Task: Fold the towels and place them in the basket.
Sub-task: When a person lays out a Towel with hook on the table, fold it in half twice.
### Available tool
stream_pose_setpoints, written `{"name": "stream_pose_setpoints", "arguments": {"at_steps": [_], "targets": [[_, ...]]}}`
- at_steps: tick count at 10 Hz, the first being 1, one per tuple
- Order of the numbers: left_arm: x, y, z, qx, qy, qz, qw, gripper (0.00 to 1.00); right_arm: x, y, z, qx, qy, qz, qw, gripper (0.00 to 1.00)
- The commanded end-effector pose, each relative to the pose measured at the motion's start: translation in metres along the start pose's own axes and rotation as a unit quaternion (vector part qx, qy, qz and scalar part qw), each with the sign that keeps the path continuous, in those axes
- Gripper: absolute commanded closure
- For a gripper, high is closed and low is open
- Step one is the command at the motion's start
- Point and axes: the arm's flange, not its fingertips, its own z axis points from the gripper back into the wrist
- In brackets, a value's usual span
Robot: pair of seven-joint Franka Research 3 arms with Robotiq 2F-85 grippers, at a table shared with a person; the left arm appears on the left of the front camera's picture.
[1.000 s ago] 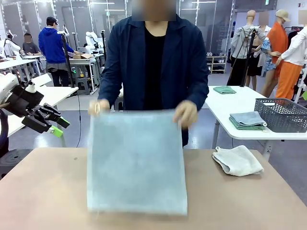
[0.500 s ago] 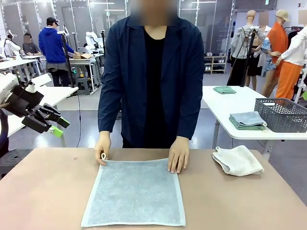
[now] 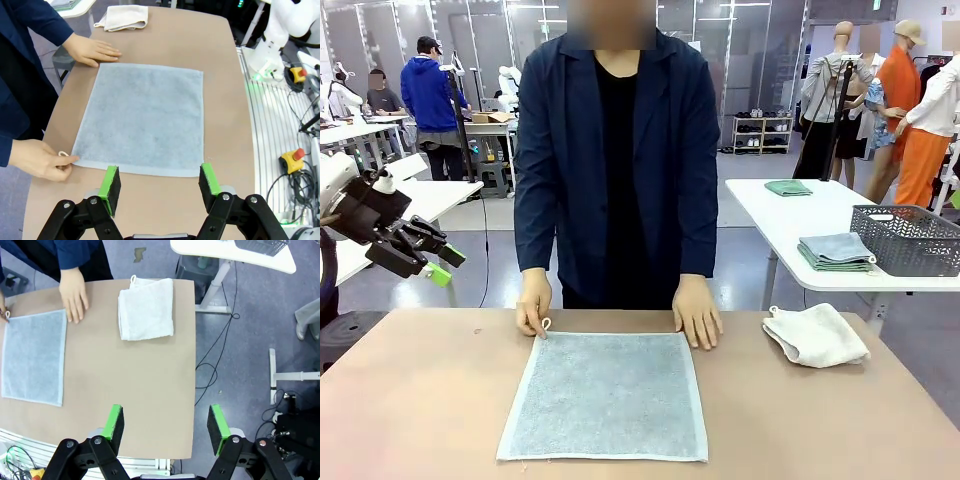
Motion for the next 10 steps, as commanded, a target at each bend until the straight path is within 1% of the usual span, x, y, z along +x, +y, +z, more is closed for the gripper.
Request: {"name": "stream_pose_setpoints", "arguments": {"at_steps": [1, 5, 6, 7, 8, 9, 10], "targets": [[0.002, -0.001, 0.002, 0.0, 0.005, 0.002, 1.0, 0.2, 0.001, -0.001, 0.001, -0.001, 0.004, -0.009, 1.0, 0.16], [0.002, -0.001, 0.002, 0.0, 0.005, 0.002, 1.0, 0.2, 0.001, -0.001, 0.001, -0.001, 0.004, -0.009, 1.0, 0.16], [0.0, 0.0, 0.0, 0.0, 0.0, 0.0, 1.0, 0.2, 0.0, 0.0, 0.0, 0.0, 0.0, 0.0, 1.0, 0.16], [0.007, -0.001, -0.001, 0.005, 0.006, -0.009, 1.0, 0.2, 0.002, 0.007, 0.003, 0.005, -0.01, 0.027, 1.0, 0.16], [0.019, -0.004, -0.007, 0.008, 0.02, -0.022, 1.0, 0.2, 0.003, 0.026, 0.004, 0.012, -0.01, 0.072, 0.997, 0.16], [0.031, -0.011, -0.018, 0.006, 0.043, -0.034, 0.998, 0.2, 0.0, 0.05, 0.002, 0.02, -0.016, 0.128, 0.992, 0.16], [0.041, -0.019, -0.031, 0.004, 0.069, -0.042, 0.997, 0.2, -0.006, 0.078, -0.002, 0.026, -0.02, 0.188, 0.982, 0.16]]}}
